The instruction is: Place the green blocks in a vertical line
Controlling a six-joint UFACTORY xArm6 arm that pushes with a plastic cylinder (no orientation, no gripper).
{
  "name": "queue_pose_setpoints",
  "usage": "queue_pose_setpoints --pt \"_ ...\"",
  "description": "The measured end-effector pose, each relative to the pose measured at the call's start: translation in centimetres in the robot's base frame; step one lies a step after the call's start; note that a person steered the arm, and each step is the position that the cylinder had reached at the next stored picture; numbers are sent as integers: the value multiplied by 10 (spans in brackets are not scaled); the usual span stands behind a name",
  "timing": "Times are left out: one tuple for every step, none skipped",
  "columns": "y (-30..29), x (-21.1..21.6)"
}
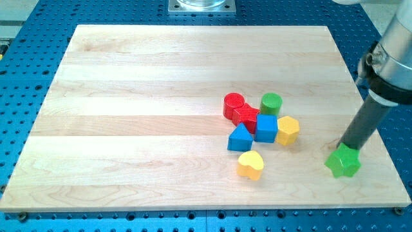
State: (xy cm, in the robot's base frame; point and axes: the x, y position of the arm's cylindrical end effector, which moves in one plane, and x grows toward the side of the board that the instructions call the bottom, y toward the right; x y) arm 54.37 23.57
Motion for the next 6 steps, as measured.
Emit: queue_pose_setpoints --pt "-28 -25" --pt "-61 -98" --pt "-122 -132" --pt "-180 -121" --pt "-116 -105" --pt "-61 -103"
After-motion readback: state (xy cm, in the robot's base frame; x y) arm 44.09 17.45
